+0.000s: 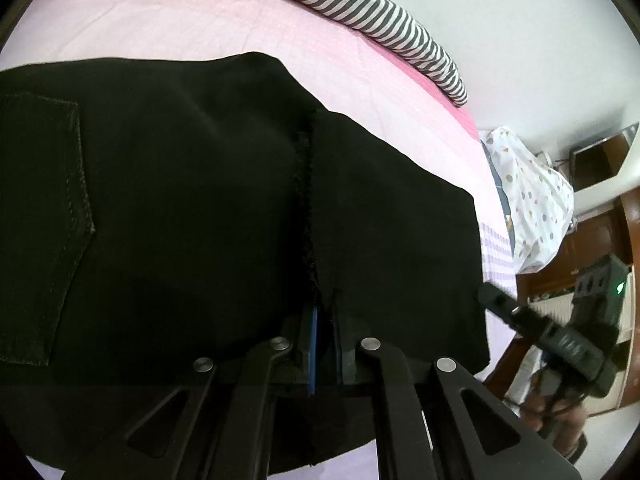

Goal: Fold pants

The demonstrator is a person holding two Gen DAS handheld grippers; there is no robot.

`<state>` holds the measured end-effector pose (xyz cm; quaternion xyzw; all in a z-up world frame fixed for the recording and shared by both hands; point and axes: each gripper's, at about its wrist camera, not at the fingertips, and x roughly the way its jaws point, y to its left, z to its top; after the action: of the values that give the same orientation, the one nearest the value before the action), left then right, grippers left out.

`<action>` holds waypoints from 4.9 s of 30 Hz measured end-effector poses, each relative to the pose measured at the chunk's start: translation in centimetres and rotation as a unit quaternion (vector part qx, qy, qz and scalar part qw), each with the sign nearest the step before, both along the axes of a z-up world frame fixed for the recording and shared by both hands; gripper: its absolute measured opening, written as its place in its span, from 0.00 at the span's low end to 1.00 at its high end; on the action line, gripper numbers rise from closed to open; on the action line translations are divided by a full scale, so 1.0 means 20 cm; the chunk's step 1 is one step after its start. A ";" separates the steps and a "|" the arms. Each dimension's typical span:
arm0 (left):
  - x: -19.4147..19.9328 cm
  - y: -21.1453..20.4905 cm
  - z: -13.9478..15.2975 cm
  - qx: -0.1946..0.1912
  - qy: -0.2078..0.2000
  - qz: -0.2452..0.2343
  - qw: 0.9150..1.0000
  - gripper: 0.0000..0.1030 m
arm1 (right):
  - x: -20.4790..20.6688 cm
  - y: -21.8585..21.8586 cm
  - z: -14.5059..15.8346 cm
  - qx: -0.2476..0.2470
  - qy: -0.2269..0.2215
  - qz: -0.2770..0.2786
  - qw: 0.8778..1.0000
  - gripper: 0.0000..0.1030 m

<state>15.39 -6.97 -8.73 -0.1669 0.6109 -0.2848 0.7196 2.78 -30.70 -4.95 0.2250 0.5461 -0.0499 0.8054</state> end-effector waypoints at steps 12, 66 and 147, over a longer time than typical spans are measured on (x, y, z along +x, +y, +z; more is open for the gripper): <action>-0.16 0.04 0.07 0.065 -0.054 -0.044 0.995 0.18 | 0.02 0.20 -0.06 -0.119 0.052 0.102 0.986 0.53; -0.23 1.55 -0.14 -0.138 0.006 0.428 0.893 0.61 | 0.05 0.46 0.14 0.118 -0.080 0.077 0.987 0.68; -0.21 0.00 0.30 0.133 -0.205 0.005 0.970 0.44 | 0.04 -0.11 -0.14 0.287 -0.039 0.016 0.957 0.72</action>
<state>11.18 -7.05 -2.77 -0.0107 0.4821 -0.2256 0.8465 3.54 -32.86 -7.80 0.4393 0.5089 0.1310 0.7286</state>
